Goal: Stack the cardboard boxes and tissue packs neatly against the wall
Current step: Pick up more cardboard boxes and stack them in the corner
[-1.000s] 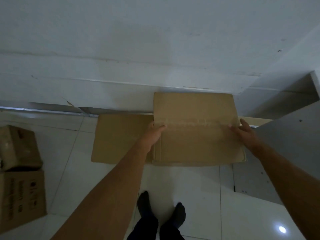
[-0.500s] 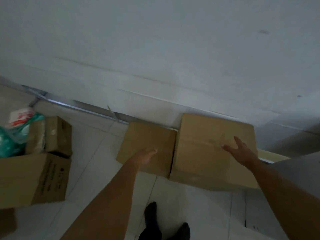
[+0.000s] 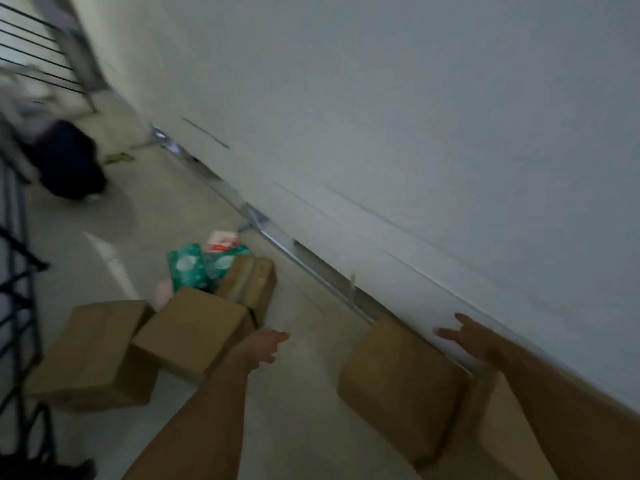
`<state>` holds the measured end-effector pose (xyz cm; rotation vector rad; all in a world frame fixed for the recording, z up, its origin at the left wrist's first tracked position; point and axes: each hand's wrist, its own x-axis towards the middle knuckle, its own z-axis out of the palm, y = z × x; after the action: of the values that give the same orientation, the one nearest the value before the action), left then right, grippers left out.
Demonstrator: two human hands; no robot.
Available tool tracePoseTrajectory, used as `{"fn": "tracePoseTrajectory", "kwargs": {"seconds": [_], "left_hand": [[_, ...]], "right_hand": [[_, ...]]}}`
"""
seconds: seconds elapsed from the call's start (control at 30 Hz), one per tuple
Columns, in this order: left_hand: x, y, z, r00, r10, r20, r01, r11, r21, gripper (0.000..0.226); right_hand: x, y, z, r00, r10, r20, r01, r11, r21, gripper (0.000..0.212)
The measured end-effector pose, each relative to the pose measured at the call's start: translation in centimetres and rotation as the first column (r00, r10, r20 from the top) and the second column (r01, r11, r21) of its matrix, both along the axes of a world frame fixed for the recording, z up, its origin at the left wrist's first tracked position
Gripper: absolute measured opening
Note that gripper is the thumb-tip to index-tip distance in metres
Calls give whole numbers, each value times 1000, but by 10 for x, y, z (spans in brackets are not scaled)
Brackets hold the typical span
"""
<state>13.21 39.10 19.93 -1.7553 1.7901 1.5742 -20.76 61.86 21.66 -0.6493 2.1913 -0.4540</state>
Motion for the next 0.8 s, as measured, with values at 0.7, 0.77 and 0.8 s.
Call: {"fn": "tracePoseTrajectory", "kwargs": {"seconds": [0.7,0.77,0.8], "left_hand": [[261,-274,23,915,404,-6,-397,897,-193,50],[266,-312,4,902,430,26,-420,891,-169,51],[267,-331,-6,900,434,39,-425,893,-147,50]], "right_hand": [[361,-493,-5,826,564,3,-537,788,-300,62],[369,-528,-32,813,581,35,-557,795,-238,63],[370,-545,-50,822,561,98,-533,818,-219,65]]}}
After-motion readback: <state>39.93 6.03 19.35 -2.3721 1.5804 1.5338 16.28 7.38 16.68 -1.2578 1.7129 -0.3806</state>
